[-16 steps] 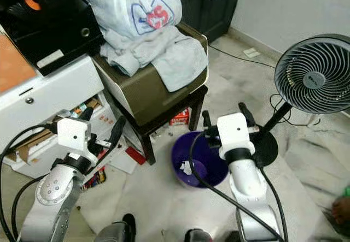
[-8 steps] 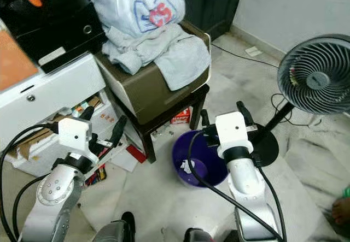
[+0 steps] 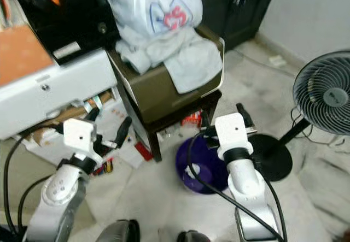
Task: Clean up the room
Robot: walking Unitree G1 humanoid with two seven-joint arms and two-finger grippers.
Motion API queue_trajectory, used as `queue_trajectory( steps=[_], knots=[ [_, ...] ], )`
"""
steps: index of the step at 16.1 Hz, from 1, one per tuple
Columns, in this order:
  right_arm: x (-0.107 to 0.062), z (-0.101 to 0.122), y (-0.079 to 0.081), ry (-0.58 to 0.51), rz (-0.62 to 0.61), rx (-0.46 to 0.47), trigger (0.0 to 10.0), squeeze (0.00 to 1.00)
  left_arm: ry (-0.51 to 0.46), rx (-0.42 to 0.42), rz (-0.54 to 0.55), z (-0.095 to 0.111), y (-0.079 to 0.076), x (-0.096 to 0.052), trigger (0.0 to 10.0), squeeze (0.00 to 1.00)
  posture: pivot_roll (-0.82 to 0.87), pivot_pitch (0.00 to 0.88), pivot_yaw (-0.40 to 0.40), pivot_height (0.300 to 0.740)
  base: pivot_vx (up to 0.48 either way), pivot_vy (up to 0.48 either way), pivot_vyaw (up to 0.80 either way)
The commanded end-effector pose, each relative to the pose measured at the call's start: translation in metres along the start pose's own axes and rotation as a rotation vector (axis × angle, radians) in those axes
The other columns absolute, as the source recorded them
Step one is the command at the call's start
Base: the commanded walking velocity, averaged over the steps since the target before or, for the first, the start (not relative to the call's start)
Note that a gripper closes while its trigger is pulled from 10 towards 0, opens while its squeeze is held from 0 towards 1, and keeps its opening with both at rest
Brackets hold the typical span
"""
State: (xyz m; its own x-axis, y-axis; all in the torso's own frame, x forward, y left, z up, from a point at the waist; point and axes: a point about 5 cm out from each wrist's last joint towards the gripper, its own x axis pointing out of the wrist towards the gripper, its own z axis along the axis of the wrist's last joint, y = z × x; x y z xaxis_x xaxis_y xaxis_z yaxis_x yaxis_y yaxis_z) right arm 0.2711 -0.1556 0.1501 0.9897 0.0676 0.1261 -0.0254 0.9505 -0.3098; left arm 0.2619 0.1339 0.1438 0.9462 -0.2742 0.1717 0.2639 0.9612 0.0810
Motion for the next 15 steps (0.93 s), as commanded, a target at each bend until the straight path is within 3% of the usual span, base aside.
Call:
queue_trajectory(
  steps=[1, 7, 12, 15],
  knots=[
    [-0.001, -0.003, 0.002, 0.015, 0.008, -0.002, 10.0, 0.0, 0.035, 0.0, 0.008, -0.007, 0.002, -0.005, 10.0, 0.0, -0.05, 0.25, -0.019, 0.74, 0.0, -0.36, 0.0],
    [-0.002, -0.015, 0.001, 0.046, 0.017, -0.021, 10.0, 0.0, 0.043, 0.013, 0.063, -0.009, 0.01, -0.004, 10.0, 0.0, -0.05, 0.234, -0.022, 0.74, 0.0, 0.0, 0.0],
    [0.003, -0.052, -0.012, 0.197, -0.009, 0.017, 10.0, 0.0, 0.25, 0.164, 0.157, -0.038, 0.056, -0.008, 10.0, 0.0, -0.03, 0.197, -0.019, 0.74, 0.0, 0.0, 0.0],
    [0.016, -0.06, -0.016, 0.228, -0.04, 0.069, 10.0, 0.0, 0.302, 0.207, 0.187, -0.045, 0.076, -0.004, 10.0, 0.0, -0.01, 0.171, -0.014, 0.74, 0.0, 0.0, 0.0]
  ],
)
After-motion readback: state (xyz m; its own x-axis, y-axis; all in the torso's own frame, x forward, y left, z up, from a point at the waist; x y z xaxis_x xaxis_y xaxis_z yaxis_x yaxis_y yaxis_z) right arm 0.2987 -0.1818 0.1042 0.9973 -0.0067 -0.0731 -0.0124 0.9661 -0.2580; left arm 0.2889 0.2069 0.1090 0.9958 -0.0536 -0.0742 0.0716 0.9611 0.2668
